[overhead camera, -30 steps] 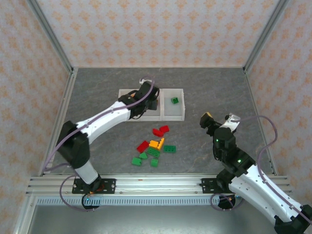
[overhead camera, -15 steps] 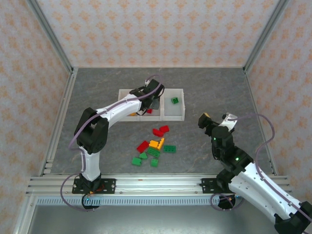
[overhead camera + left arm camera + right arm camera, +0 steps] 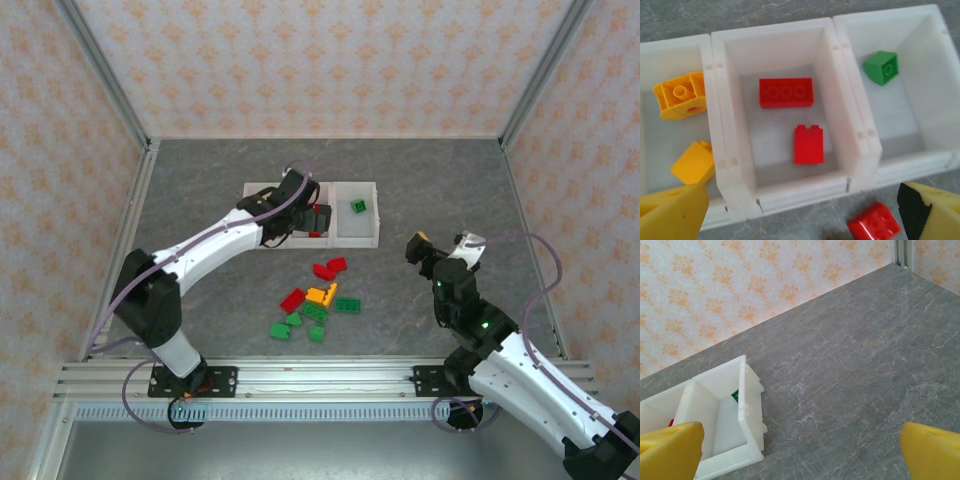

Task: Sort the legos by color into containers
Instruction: Place the lego in the container, then pick up the lego from the center of the table.

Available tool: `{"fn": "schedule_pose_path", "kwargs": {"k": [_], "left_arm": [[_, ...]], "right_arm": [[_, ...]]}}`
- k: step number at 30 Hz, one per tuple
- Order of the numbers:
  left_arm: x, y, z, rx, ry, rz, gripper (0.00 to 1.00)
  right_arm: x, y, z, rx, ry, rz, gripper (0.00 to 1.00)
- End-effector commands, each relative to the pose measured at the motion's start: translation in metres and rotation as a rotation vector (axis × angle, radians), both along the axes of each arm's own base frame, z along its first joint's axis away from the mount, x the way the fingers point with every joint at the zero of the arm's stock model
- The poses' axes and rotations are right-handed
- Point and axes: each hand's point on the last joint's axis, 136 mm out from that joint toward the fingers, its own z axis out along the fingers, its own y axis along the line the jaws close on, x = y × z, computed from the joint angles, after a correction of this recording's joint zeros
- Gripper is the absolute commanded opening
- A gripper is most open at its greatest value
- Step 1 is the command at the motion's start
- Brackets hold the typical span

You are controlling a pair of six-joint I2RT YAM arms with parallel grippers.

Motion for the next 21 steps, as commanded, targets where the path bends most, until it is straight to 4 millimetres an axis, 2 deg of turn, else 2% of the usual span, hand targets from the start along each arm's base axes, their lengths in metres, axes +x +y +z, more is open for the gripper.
{"fn": "schedule_pose_path", "kwargs": {"k": [1, 5, 9, 17, 21], "left_arm": [[-0.03, -0.012, -0.017, -0.001, 0.053, -0.054, 0.99], [-0.06, -0.021, -0.042, 0.038, 0.119, -0.11, 0.99], [-0.076, -0.031, -0.065, 0.052, 0.178, -0.151, 0.99], [-0.079, -0.058, -0.097, 0.009, 0.258, -0.175, 0.99], [-0.077, -0.06, -0.114, 0.034, 0.294, -0.16, 0.99]], "right_arm": [[0.001, -0.001, -0.003, -0.017, 0.008, -0.004, 1.0], [0.004, 0.002, -0.006, -0.024, 0.019, 0.004, 1.0], [0.004, 0.003, -0.007, -0.028, 0.026, 0.006, 1.0], [0.004, 0.002, -0.009, -0.034, 0.031, 0.002, 1.0], [0.004, 0.002, -0.007, -0.032, 0.027, 0.0, 1.0]]}}
